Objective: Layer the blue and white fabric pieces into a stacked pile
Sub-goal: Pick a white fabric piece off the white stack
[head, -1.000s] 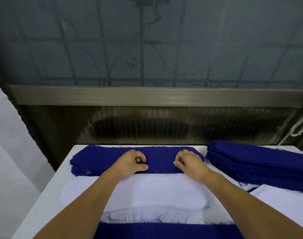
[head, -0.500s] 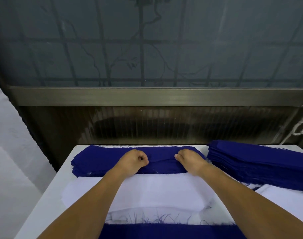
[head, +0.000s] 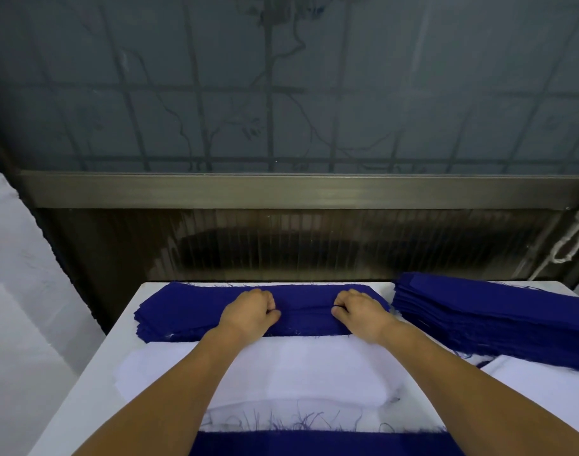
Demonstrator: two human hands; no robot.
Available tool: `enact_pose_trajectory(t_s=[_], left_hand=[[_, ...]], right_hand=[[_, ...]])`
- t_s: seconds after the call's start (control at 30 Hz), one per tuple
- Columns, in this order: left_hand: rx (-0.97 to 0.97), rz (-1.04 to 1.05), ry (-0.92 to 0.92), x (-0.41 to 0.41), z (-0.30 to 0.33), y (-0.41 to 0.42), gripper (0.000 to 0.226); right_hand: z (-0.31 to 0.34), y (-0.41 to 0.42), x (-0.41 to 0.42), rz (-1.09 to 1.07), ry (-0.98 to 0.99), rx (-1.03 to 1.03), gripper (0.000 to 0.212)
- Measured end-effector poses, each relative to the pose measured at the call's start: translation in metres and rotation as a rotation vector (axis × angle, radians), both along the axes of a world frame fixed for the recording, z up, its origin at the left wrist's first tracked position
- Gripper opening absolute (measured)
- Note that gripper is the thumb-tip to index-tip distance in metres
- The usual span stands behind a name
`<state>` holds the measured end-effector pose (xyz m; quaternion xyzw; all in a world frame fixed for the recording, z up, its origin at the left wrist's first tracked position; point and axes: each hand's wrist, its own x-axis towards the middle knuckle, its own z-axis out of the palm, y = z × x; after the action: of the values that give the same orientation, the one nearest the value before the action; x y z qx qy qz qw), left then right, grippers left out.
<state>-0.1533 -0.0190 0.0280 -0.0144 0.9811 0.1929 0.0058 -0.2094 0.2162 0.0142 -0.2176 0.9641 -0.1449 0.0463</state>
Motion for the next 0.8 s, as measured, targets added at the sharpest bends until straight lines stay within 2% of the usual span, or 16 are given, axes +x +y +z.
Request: enact_pose_trajectory(t_s=[0.17, 0.3, 0.43, 0.63, 0.73, 0.8], left_hand=[[-0.042, 0.037, 0.041, 0.01, 0.001, -0.037, 0.007], [-0.072, 0.111, 0.059, 0.026, 0.0, -0.076, 0.006], [-0.117, 0.156, 0.068, 0.037, -0.002, -0.093, 0.022], [-0.18, 0.128, 0.096, 0.057, 0.013, -0.089, 0.014], [-0.203, 0.069, 0.194, 0.089, 0.015, -0.088, 0.02], [-0.203, -0.015, 0.204, 0.118, 0.014, -0.083, 0.018]], right_hand=[[-0.005, 0.006, 0.001, -0.036, -0.051, -0.064, 0.01], [-0.005, 0.006, 0.001, -0.048, -0.062, -0.06, 0.011], [-0.002, 0.006, 0.006, -0.046, -0.053, -0.049, 0.015], [0.021, 0.01, 0.035, -0.07, 0.012, -0.078, 0.016], [0.028, 0.033, 0.078, 0.001, 0.108, -0.115, 0.015], [0.029, 0.056, 0.114, 0.06, 0.091, -0.16, 0.009]])
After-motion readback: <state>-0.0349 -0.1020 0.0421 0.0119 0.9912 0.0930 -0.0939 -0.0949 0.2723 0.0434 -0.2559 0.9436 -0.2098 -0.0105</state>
